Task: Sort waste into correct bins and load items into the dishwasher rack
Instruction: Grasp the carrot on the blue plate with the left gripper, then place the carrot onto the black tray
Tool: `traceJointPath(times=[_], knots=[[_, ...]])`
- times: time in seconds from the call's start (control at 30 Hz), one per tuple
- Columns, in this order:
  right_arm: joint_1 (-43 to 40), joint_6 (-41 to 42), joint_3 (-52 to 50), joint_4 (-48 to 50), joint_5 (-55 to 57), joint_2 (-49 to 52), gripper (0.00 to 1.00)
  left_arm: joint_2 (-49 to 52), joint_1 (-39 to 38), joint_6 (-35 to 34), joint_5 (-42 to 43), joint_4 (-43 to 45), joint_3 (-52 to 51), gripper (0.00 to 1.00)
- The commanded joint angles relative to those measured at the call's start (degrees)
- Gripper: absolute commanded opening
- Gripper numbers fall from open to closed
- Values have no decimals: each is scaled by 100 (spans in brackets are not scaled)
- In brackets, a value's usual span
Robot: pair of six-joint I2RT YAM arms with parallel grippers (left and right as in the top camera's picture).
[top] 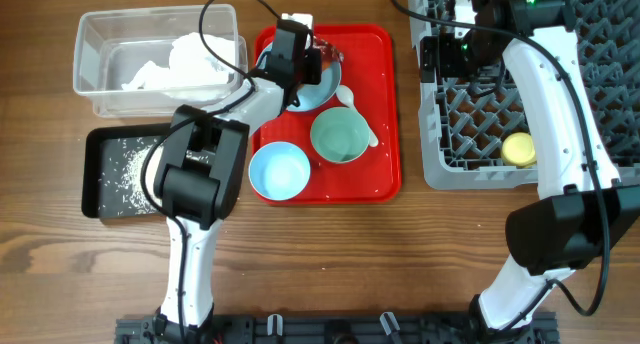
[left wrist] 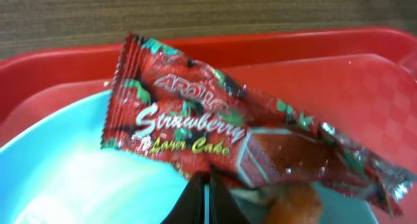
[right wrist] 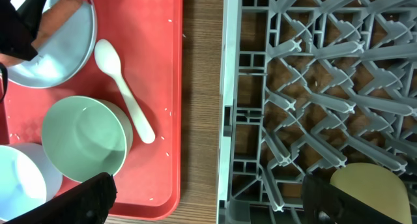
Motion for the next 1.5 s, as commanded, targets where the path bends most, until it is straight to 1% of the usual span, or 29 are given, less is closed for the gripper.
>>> traceJointPath(times=[0.0,0.07,0.17,0.2,0.23,0.27,0.33,0.37,0.4,0.43,0.47,0.57,0.6,0.63,0.67,0.7,0.73,0.77,0.8,0.93,1.07,1.13,1.2,1.37,1.4,1.47], knots=[[-13,83,-13,-7,76,-59,94,-861,-31,31,-35,-332,-66,4],[-13,83,-13,-7,76,-59,94,-1252,-31,31,-35,-640,-66,4],[-13,85,-13,-4,76,-59,94,-1731,-35,83,-24,-1399,-66,4],[-13,85,-13,-2,74,-59,94,-1746,-37,413,140,-1788,-66,10],[-13,83,-13,2,76,-59,94,-1720,-37,686,289,-2033,-68,23],[-13,83,-13,2,74,-59,94,-1622,-42,986,374,-2258,-68,46],[-13,87,-13,37,74,-59,94,-1342,-52,1469,374,-2337,-68,70],[-13,92,-13,42,72,-59,94,-1172,-50,1711,374,-2326,-68,75],[-13,90,-13,37,74,-59,94,-1043,-50,1869,374,-2304,-68,76],[-13,90,-13,35,74,-59,94,-885,-50,1884,374,-2253,-68,79],[-13,90,-13,33,74,-59,94,-791,-50,1884,374,-2212,-68,80],[-13,92,-13,31,74,-59,94,-553,-50,1882,374,-2177,-68,77],[-13,90,-13,31,74,-59,94,-494,-46,1882,374,-2173,-68,75],[-13,90,-13,31,74,-59,94,-409,-46,1882,374,-2155,-68,70],[-13,90,-13,31,74,-59,94,-337,-46,1880,374,-2138,-68,57],[-13,90,-13,31,74,-59,94,-302,-46,1875,376,-2135,-68,42],[-13,90,-13,31,74,-59,94,-254,-50,1827,374,-2155,-68,25],[-13,87,-13,28,74,-59,94,-254,-52,1812,376,-2168,-68,15],[-13,90,-13,26,74,-59,94,-256,-52,1812,374,-2168,-68,11],[-13,90,-13,28,74,-59,94,-407,-48,1808,372,-2155,-66,9],[-13,85,-13,26,74,-59,94,-1091,-44,1250,350,-2155,-46,8],[-13,83,-13,28,76,-59,94,-1567,-46,975,350,-2317,-46,7],[-13,81,-13,26,76,-59,94,-2170,-46,728,350,-2736,-46,6],[-13,83,-13,26,76,-59,94,-3436,-44,472,223,-3943,-46,4],[-13,83,-13,26,76,-59,94,-3598,-39,470,122,-4177,-46,4],[-13,81,-13,28,76,-59,94,-4028,-20,310,-273,-4911,-46,4]])
